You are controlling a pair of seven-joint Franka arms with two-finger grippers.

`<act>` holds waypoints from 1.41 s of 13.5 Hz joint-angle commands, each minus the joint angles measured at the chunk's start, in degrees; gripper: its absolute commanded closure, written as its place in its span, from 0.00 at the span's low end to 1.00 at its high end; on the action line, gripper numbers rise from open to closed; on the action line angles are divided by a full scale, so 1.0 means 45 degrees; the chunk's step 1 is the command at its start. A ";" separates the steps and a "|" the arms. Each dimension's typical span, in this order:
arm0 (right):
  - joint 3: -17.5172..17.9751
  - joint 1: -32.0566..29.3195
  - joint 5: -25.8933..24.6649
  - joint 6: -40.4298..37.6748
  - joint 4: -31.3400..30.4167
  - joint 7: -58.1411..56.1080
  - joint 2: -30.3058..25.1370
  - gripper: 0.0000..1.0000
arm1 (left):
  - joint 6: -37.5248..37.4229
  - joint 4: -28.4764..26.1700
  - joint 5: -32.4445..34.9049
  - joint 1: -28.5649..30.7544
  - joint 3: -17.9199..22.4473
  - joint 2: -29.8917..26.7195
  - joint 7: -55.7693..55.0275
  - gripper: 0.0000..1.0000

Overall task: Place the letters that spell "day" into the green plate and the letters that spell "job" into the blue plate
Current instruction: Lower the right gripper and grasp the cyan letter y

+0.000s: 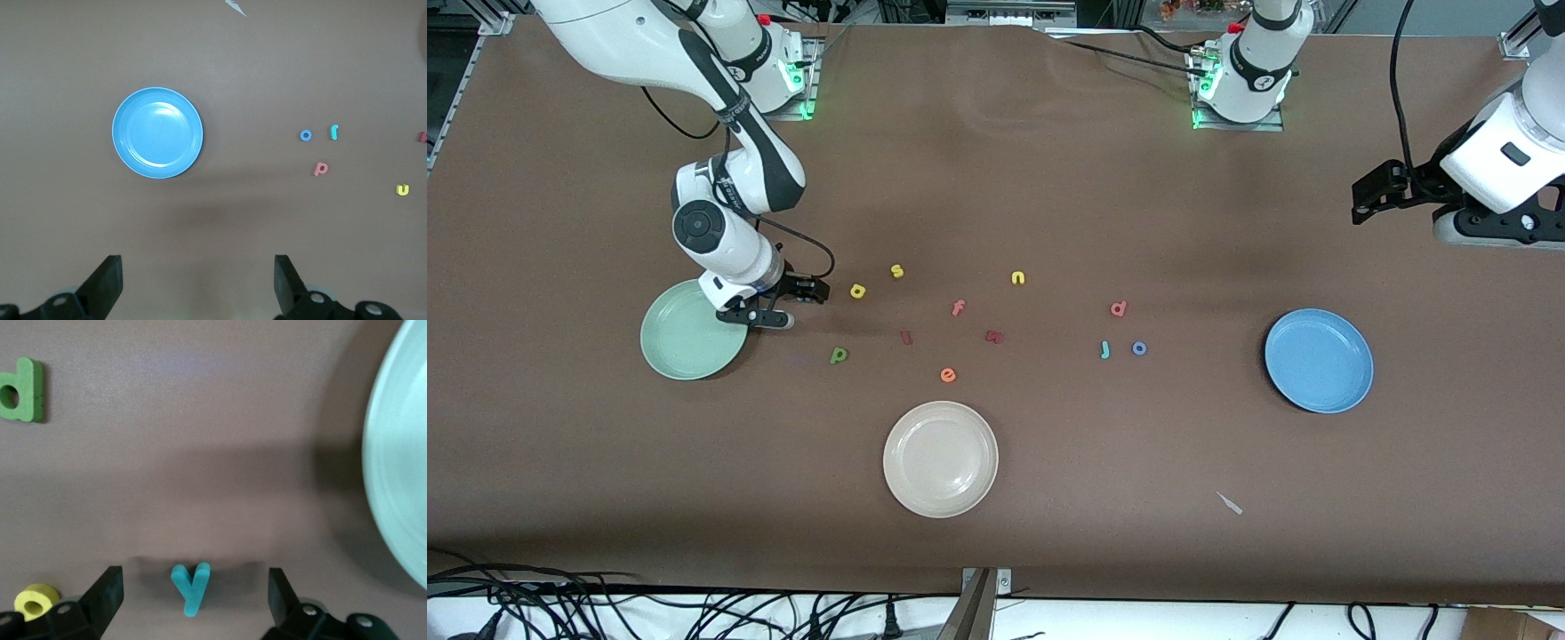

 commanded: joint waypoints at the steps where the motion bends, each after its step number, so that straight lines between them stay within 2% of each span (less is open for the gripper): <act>1: -0.0018 0.0068 -0.0202 0.0171 -0.0002 0.0174 0.0050 0.14 | -0.0435 0.0237 0.0112 0.0029 0.0055 0.0071 -0.0062 0.00; 2: -0.0018 0.0068 -0.0202 0.0171 -0.0002 0.0174 0.0069 0.21 | -0.0436 0.0256 0.0131 0.0029 0.0036 0.0091 -0.0100 0.00; 7: -0.0018 0.0146 -0.0202 0.0151 -0.0002 0.0329 0.0089 0.42 | 0.0013 0.0393 0.0015 -0.0108 -0.0042 0.0246 -0.0140 0.00; 9: -0.0018 0.0322 -0.0221 0.0151 -0.0002 0.0583 0.0108 0.47 | 0.0129 0.0412 0.0228 -0.0108 -0.0257 0.0598 -0.0159 0.00; 14: -0.0018 0.0342 -0.0241 0.0132 -0.0022 0.0487 0.0167 0.56 | 0.0521 0.0412 0.0308 -0.0108 -0.0354 0.0560 -0.0159 0.00; 15: -0.0018 0.0342 -0.0241 0.0132 -0.0022 0.0487 0.0167 0.59 | 0.0540 0.0413 0.0404 -0.0089 -0.0606 0.0579 -0.0140 0.00; 19: -0.0018 0.0303 -0.0221 0.0132 -0.0002 0.0467 0.0167 0.74 | 0.0560 0.0471 0.0347 -0.0108 -0.0823 0.0599 -0.0004 0.00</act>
